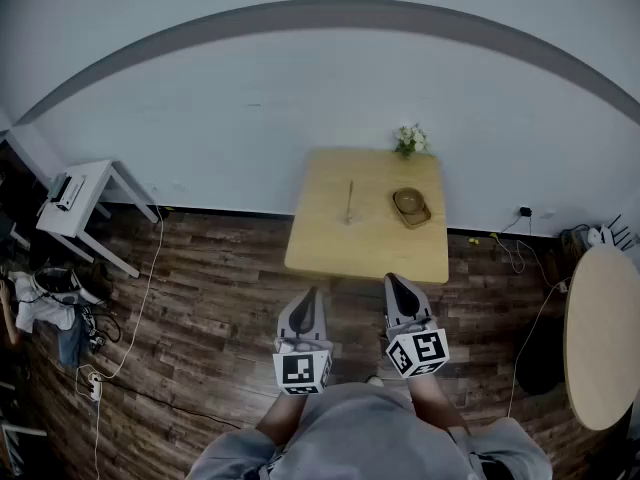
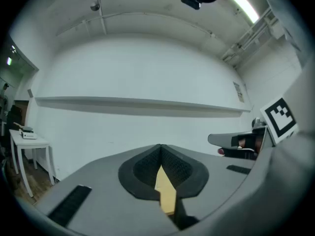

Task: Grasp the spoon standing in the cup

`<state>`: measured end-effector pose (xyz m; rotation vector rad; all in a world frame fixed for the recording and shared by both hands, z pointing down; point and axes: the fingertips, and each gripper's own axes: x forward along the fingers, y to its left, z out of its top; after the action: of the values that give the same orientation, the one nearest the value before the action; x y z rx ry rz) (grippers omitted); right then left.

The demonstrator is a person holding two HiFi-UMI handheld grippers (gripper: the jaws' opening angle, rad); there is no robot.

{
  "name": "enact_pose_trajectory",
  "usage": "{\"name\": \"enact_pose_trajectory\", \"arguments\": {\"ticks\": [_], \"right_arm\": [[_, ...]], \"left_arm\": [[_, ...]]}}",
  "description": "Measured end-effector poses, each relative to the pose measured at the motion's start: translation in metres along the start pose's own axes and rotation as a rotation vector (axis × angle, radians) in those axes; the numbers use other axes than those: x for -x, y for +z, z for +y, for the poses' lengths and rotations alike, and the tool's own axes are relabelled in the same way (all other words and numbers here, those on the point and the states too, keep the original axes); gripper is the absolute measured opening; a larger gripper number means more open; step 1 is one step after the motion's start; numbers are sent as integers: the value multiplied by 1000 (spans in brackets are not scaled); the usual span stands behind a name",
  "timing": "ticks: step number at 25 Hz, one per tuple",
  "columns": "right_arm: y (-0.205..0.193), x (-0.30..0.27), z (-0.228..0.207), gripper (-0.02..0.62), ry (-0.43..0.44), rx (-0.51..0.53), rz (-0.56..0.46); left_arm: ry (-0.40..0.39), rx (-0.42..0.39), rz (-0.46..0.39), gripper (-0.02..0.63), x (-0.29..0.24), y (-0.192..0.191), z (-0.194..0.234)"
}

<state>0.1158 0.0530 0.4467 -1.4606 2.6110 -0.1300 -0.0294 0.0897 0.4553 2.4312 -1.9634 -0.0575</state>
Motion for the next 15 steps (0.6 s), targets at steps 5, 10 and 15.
{"name": "enact_pose_trajectory", "arguments": {"ticks": [5,10,15], "right_arm": [[-1,6,-9,-2,16,-4,10],[-3,10,-22,-2,33,-4,20],[-2,15,-33,-2,70,-13,15]], "left_arm": [[18,0,7,2,-2,-2,-11],[35,-2,15,2,-5,-6,-23],[53,-7,18,2,-9,-8,-39]]}}
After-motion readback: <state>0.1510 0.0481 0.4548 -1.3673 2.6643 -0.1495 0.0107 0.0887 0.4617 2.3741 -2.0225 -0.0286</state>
